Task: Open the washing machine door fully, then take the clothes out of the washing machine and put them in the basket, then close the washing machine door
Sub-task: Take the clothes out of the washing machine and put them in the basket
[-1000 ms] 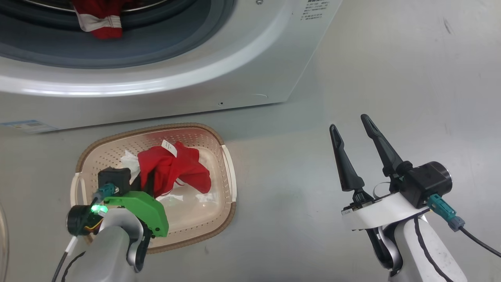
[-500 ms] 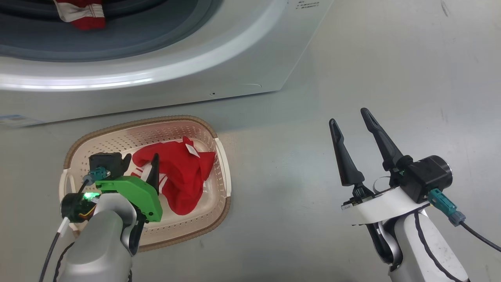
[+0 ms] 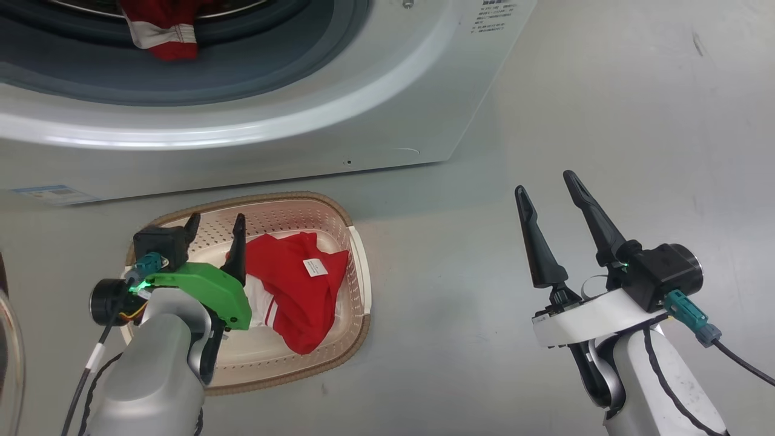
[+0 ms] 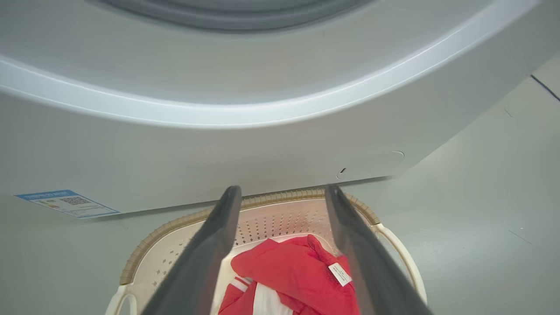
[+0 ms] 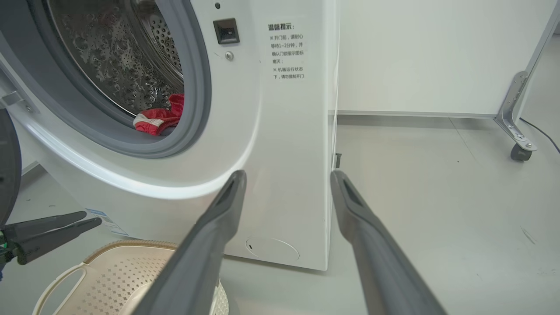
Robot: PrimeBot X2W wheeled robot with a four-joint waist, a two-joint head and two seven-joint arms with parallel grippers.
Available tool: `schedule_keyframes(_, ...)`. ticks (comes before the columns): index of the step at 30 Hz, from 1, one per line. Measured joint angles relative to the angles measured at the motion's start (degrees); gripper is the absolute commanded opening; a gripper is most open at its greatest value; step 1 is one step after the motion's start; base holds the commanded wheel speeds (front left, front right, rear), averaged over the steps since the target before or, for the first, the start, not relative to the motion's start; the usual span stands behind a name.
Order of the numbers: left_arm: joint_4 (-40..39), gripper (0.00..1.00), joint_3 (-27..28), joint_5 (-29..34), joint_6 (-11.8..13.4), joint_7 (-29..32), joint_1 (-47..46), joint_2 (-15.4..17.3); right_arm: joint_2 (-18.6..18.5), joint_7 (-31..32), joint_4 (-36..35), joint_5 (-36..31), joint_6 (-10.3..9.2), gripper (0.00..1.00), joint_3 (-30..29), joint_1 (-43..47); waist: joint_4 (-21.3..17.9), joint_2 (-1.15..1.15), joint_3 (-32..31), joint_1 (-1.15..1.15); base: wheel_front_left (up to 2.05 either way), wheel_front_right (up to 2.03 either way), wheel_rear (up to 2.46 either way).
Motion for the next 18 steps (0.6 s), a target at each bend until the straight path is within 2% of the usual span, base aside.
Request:
schedule_keyframes(6, -3.8, 1.0, 0.0, 2.3, 0.0, 0.0, 0.1, 0.0, 0.0, 0.0, 0.5, 0.1, -0.03, 1.0, -0.7, 0.1, 1.2, 0.0, -2.0, 0.0, 0.0, 0.0, 0.0)
schedule_keyframes(18, -21.3, 1.0, 4.6, 5.4, 2.3, 0.0, 2.2, 0.1, 0.0, 0.0, 2.2, 0.1, -0.22, 1.0, -3.2, 2.2, 4.0, 0.0, -7.6, 0.0, 0.0, 0.0, 0.0)
